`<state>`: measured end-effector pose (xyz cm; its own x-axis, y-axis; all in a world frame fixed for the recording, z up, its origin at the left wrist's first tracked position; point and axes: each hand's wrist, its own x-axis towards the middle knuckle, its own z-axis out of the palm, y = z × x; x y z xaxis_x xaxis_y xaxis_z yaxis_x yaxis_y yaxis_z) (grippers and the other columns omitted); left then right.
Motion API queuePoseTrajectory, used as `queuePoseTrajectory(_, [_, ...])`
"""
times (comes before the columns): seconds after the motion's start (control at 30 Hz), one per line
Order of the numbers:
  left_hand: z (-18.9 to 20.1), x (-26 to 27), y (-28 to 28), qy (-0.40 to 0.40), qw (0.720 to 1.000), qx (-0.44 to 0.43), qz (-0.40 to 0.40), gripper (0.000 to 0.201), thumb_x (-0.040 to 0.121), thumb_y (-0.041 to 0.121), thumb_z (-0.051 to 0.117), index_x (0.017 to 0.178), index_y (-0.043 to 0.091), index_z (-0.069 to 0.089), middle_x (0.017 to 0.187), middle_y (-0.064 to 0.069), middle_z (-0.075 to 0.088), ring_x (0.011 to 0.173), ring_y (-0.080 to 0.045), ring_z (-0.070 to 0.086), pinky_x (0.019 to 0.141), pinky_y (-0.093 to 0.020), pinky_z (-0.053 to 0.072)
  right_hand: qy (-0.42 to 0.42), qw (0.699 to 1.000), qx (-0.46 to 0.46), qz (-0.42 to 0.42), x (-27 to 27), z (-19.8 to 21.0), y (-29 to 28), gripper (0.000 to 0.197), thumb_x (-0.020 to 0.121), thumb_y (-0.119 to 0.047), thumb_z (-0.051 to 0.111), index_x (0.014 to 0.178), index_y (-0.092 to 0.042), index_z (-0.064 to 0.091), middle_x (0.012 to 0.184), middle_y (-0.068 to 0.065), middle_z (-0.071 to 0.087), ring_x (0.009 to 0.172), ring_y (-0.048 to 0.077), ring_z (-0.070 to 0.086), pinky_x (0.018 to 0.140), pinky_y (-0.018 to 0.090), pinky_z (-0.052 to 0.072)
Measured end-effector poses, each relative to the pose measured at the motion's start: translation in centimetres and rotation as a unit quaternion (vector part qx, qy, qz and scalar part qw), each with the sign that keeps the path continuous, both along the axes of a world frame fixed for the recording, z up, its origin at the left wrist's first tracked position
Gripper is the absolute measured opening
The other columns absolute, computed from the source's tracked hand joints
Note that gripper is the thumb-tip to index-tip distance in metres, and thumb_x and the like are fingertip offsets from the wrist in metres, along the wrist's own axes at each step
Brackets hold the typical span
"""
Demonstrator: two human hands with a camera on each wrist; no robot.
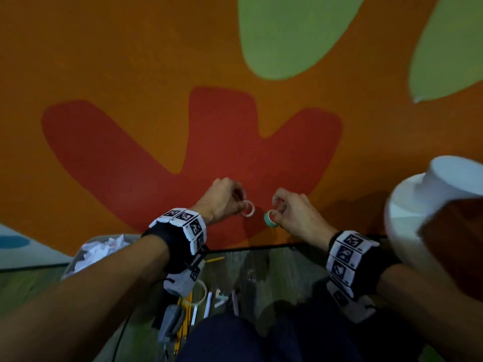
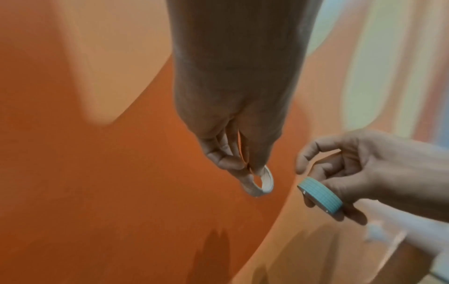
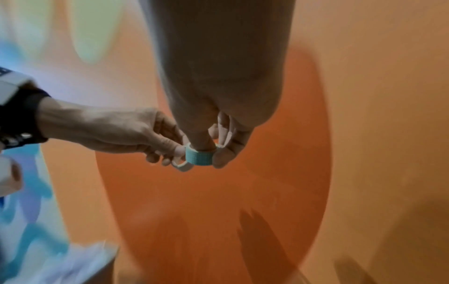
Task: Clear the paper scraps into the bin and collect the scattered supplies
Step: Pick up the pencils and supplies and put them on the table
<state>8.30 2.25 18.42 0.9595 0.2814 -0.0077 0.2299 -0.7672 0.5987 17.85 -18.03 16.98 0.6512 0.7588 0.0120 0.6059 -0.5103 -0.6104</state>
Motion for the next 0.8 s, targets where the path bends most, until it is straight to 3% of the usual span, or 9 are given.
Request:
queuePoseTrajectory(0.07, [4.6,0.6,-2.3,-0.027,0.999,0.01,-0.024,0.011,0.081,0.012,0.078,0.077,0.019,0.07,0.064,0.005,0.071,0.052,-0.001,0.064,0.054,-0.019,0.049,-0.027,0.999,0.019,-0.006,0.0,4.2,-2.4,0.018,0.091,-0.024,0.064,0.099,-0.033,0.05,0.084,-0.01,0.062,0.082,0.008,0.057,0.064,0.032,0.053])
queuePoseTrajectory(0.17, [10.5,1.5,-6.1,-0.071,0.995,0.02,-0.064,0.009,0.084,0.015,0.078,0.08,0.014,0.07,0.064,0.004,0.071,0.051,-0.002,0.065,0.05,-0.015,0.047,-0.084,0.995,0.034,-0.03,0.0,9.9,-6.1,0.007,0.089,-0.02,0.063,0.089,-0.024,0.057,0.081,-0.007,0.061,0.075,0.011,0.057,0.056,0.027,0.045])
queuePoseTrajectory(0.3, [16.4,3.3,-12.3,-0.109,0.987,0.022,-0.113,0.008,0.086,0.015,0.077,0.085,0.01,0.07,0.07,-0.001,0.073,0.054,-0.008,0.068,0.05,-0.018,0.052,-0.136,0.987,0.039,-0.079,0.4,16.2,-12.7,0.006,0.082,-0.011,0.063,0.08,-0.015,0.06,0.073,-0.001,0.061,0.065,0.017,0.057,0.052,0.032,0.042])
queuePoseTrajectory(0.4, [18.8,4.9,-16.8,-0.124,0.98,0.026,-0.15,0.009,0.086,0.016,0.077,0.086,0.011,0.071,0.071,-0.002,0.074,0.055,-0.009,0.069,0.052,-0.021,0.055,-0.149,0.982,0.011,-0.113,1.1,19.2,-18.0,0.005,0.08,-0.008,0.065,0.083,-0.012,0.064,0.073,-0.001,0.065,0.065,0.012,0.058,0.052,0.022,0.042])
queuePoseTrajectory(0.53, [19.6,6.9,-23.5,-0.121,0.969,0.008,-0.215,0.01,0.087,0.017,0.075,0.084,0.008,0.071,0.073,-0.005,0.074,0.06,-0.013,0.072,0.054,-0.03,0.06,-0.155,0.971,-0.029,-0.177,1.9,20.8,-25.2,0.008,0.076,-0.011,0.069,0.077,-0.019,0.067,0.072,-0.003,0.068,0.068,0.014,0.064,0.059,0.03,0.049])
queuePoseTrajectory(0.63, [18.4,8.0,-28.3,-0.11,0.96,0.004,-0.259,0.012,0.087,0.018,0.077,0.085,0.008,0.071,0.073,-0.005,0.074,0.059,-0.012,0.071,0.053,-0.028,0.058,-0.155,0.964,-0.072,-0.206,2.0,20.4,-29.4,0.006,0.076,-0.013,0.072,0.075,-0.018,0.068,0.074,0.0,0.07,0.069,0.015,0.064,0.055,0.025,0.042])
queuePoseTrajectory(0.73, [16.5,8.8,-31.6,-0.095,0.953,0.013,-0.287,0.012,0.084,0.017,0.078,0.088,0.008,0.072,0.083,-0.004,0.073,0.066,-0.013,0.069,0.067,-0.037,0.06,-0.137,0.959,-0.108,-0.224,2.2,19.0,-31.6,0.005,0.078,-0.012,0.071,0.08,-0.016,0.071,0.079,0.003,0.071,0.071,0.016,0.063,0.06,0.025,0.042])
queuePoseTrajectory(0.8, [15.6,9.0,-32.2,-0.082,0.952,0.022,-0.293,0.011,0.082,0.016,0.078,0.091,0.01,0.074,0.088,-0.001,0.073,0.067,-0.007,0.065,0.073,-0.039,0.06,-0.129,0.959,-0.131,-0.217,2.4,18.0,-31.8,0.008,0.079,-0.013,0.07,0.076,-0.02,0.068,0.079,0.003,0.07,0.07,0.017,0.06,0.061,0.027,0.041])
